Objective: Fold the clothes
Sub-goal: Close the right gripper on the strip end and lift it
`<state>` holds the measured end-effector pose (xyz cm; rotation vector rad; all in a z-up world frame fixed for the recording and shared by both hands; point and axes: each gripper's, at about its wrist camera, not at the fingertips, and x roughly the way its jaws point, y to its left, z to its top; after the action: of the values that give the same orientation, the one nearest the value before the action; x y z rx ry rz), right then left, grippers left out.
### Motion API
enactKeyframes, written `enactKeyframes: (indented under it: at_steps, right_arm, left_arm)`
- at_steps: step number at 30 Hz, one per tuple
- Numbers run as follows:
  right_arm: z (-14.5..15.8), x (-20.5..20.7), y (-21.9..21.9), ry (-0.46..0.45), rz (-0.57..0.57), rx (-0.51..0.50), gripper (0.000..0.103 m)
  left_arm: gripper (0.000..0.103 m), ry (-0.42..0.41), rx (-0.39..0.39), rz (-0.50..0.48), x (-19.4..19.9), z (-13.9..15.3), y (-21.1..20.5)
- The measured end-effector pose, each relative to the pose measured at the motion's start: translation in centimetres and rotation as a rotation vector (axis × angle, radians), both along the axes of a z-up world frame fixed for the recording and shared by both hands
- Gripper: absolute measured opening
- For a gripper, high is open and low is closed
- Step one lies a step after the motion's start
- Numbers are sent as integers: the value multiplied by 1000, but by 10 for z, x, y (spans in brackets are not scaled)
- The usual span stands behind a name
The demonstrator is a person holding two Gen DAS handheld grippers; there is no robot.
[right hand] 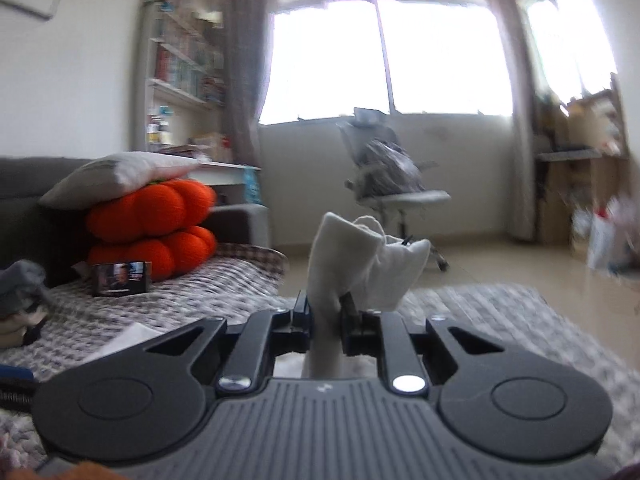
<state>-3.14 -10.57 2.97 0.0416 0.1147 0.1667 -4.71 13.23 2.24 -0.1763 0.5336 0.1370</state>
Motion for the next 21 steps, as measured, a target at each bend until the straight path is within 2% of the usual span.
enactKeyframes:
  at_steps: [2, 4, 7, 10, 11, 16, 21]
  right_arm:
    - [2, -1, 20, -20, 73, -56, 17]
    - [0, 3, 48, -12, 156, -155, 15]
    - [-25, 11, 98, 53, 282, -377, 14]
    - [-51, 9, 125, 53, 318, -531, 14]
    - [-54, 7, 128, 40, 318, -555, 14]
    - [-48, 6, 114, 1, 329, -521, 14]
    - [-49, -8, 117, -68, 355, -556, 13]
  left_arm:
    - [101, -5, -34, 32, -4, 3, 12]
    - [101, -9, -84, 51, -5, 6, 25]
    - [101, -3, -175, 71, -4, 5, 43]
    - [101, 4, -244, 81, -5, 1, 53]
    - [101, 4, -253, 83, -5, 1, 55]
    - [101, 2, -314, 83, -3, 2, 58]
    - [101, -14, -354, 31, -1, 13, 51]
